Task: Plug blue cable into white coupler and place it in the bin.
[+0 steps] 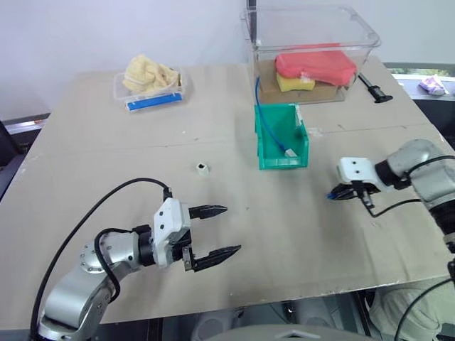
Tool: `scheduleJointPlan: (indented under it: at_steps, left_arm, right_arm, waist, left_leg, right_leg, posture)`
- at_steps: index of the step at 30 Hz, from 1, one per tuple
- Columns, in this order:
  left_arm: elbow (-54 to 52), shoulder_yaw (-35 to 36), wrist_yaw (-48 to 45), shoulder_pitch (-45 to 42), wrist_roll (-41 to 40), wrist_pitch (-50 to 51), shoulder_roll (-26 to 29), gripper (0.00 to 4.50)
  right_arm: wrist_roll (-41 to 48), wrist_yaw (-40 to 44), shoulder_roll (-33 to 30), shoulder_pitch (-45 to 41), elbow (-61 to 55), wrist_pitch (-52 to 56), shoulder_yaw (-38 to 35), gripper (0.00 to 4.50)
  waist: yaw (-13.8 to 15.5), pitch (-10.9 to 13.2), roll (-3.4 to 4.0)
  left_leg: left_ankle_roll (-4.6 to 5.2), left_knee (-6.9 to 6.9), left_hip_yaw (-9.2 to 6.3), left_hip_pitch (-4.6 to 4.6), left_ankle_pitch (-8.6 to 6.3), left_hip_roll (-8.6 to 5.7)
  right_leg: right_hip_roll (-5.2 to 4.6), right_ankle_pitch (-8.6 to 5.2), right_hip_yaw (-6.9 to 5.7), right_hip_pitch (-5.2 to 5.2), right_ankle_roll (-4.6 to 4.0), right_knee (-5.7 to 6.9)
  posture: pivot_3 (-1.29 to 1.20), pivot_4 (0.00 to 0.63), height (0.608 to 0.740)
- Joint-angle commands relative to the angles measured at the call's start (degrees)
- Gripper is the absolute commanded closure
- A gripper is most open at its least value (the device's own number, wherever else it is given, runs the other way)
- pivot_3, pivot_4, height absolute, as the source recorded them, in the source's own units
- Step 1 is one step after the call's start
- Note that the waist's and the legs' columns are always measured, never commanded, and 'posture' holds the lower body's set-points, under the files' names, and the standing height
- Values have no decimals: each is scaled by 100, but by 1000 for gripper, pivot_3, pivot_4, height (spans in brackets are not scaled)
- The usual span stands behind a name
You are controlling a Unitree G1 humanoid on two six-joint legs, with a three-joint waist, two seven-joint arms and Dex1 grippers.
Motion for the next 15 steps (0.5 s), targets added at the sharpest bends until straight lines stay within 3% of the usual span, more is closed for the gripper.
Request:
scheduleJointPlan:
  at_steps: [1,5,10,15]
  left_arm:
    - [241,-26,-96,-173,90,-210,-3,0]
    - [586,-109,-197,-414,196,-294,18,0]
    - [826,-170,-276,-608,385,-429,36,0]
    - [888,-405,-174,-822,601,-378,-21,0]
  right_arm:
    - [55,-186,430,-99,-1410,1376,245,4456]
    - [-299,-620,1079,-174,-1918,2135,799,4456]
    - [-506,-1160,1748,-257,-1447,1946,1128,4456]
    - [74,-1171,1660,55,-1771,1888,560,2487]
  waist:
    - [-3,0,1]
    - [41,-1,-1]
    - [29,-4,-6]
    - [15,-9,-12]
  left_leg:
    - [-1,-1,-1,-1,0,1]
    - [-14,2,-6,-10,4,1]
    - [-29,7,-6,-41,13,-8]
    - [-33,6,-6,-67,15,-6]
  right_leg:
    - [1,0,3,-4,-1,2]
    - [4,2,1,-15,-2,3]
    - [-5,5,-2,-44,-5,1]
    - [-3,10,-3,-75,-13,7]
  posture:
    - [0,150,740]
    - [0,150,740]
    - [0,150,740]
    - [0,150,740]
